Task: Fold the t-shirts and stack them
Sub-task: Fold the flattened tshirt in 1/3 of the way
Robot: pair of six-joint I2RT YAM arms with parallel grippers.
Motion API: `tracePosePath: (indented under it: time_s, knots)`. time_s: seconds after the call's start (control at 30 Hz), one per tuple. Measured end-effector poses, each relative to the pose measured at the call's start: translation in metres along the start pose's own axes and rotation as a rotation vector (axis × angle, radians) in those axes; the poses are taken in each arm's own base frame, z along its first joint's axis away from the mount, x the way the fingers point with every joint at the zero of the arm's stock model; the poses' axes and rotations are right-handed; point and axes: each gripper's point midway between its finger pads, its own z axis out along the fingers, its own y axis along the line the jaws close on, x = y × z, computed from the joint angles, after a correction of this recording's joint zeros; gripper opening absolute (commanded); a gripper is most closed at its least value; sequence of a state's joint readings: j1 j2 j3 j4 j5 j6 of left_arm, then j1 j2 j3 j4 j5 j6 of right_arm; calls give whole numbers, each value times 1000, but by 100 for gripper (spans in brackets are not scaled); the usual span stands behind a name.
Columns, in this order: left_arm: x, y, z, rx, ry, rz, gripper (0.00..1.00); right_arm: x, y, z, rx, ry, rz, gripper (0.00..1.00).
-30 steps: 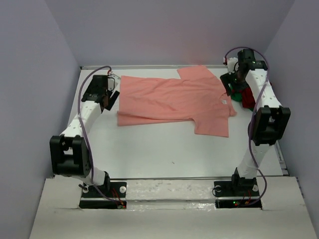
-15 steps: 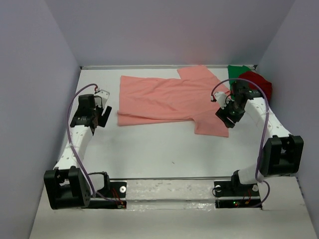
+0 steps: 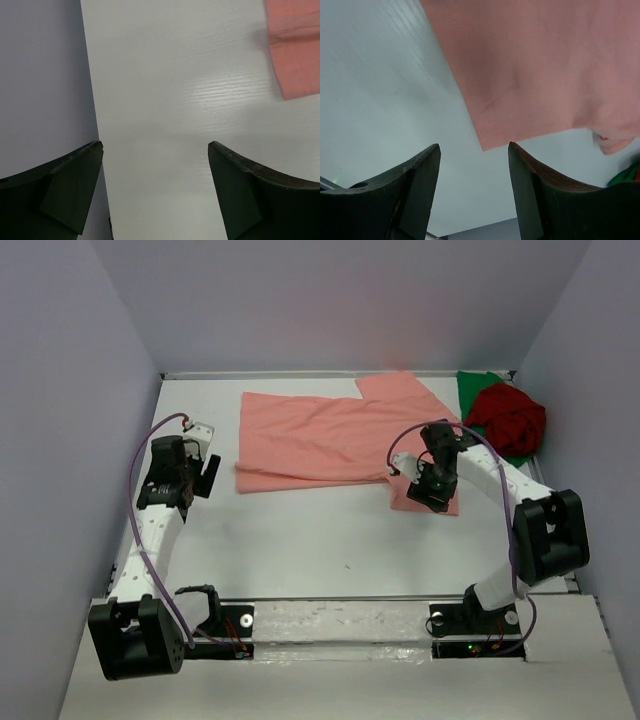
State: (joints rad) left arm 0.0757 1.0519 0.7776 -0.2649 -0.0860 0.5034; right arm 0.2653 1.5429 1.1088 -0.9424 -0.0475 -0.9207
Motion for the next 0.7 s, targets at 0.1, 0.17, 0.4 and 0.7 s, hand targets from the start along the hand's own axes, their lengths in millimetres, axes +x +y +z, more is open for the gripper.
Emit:
tracePosePath:
  time_s: [0.1,0.17,0.4,0.7]
  knots:
    - [1,1,0,-2,3,-3,99,-7,3,13,-21,16,-26,61]
    - [1,1,0,-3,3,-3,99,-10,6,22,-37,30,-35,60]
    - [6,-1,2,1,10,-2,99,-9,12,45,-84,78,-28,59]
    - [5,-2,3,5,3,-3,99,-13,13,53,-93,84,-23,59]
